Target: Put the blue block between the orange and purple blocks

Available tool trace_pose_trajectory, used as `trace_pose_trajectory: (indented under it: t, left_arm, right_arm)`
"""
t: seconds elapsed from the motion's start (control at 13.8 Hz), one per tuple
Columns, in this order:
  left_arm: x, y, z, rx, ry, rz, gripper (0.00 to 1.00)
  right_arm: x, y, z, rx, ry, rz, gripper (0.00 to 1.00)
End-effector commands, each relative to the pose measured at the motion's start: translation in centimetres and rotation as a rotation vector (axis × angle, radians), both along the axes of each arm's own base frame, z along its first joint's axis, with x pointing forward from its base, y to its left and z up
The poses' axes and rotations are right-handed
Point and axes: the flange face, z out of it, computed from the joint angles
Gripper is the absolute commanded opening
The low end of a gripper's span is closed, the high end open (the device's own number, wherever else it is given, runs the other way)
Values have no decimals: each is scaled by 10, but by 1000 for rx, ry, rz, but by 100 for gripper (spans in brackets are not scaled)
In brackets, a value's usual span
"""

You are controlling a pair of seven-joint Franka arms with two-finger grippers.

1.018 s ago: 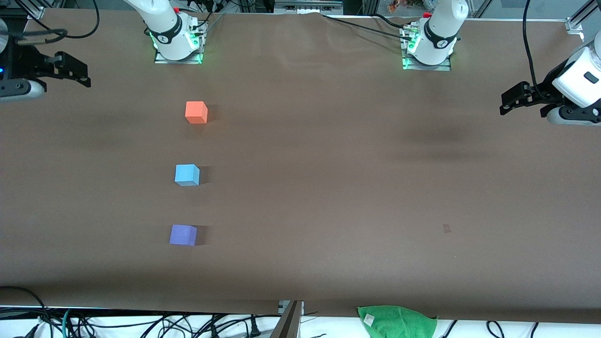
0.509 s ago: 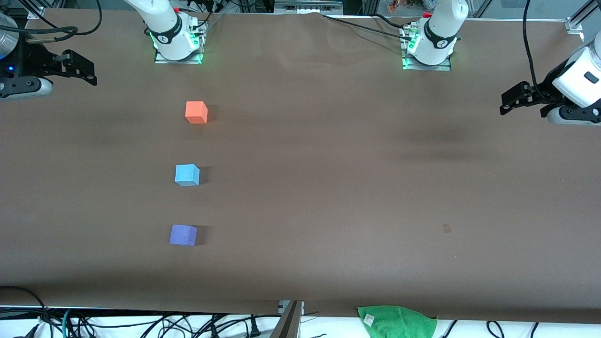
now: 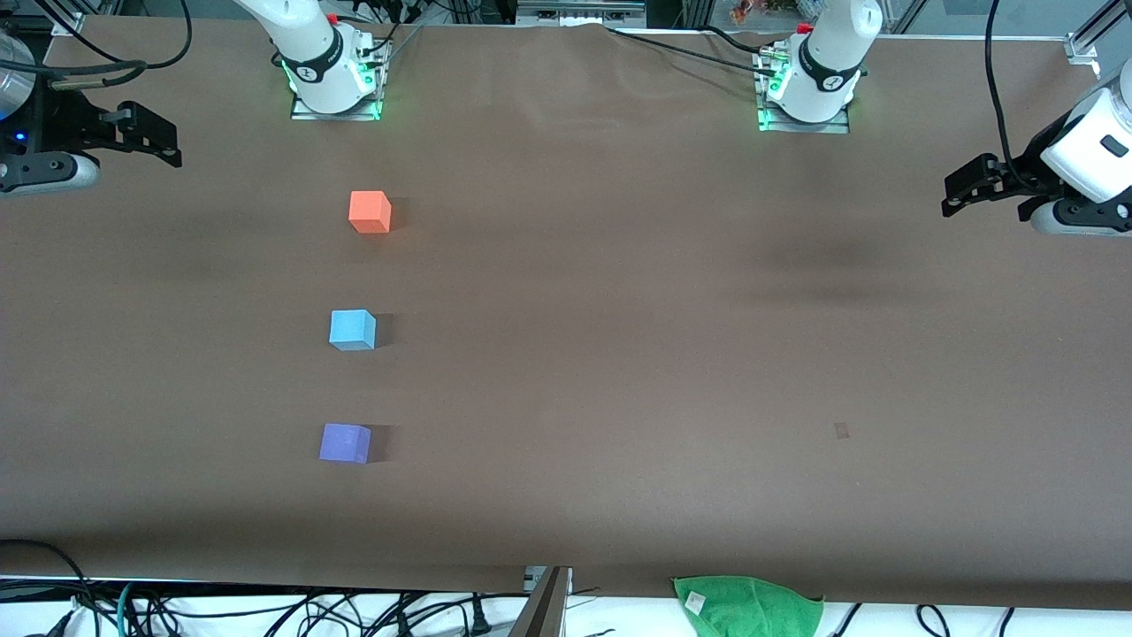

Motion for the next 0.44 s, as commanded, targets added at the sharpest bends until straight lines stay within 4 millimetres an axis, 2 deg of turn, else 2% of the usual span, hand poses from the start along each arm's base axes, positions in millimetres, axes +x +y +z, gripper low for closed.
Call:
trace_pose_trajectory:
  t: [0.0, 0.36]
  left_arm:
    - [7, 2, 11, 15, -16, -21, 100]
    - [9, 2, 11, 15, -18, -19, 100]
  right_arm:
    - [4, -2, 3, -11, -8, 5, 100]
    - [5, -2, 2, -11, -8, 4, 100]
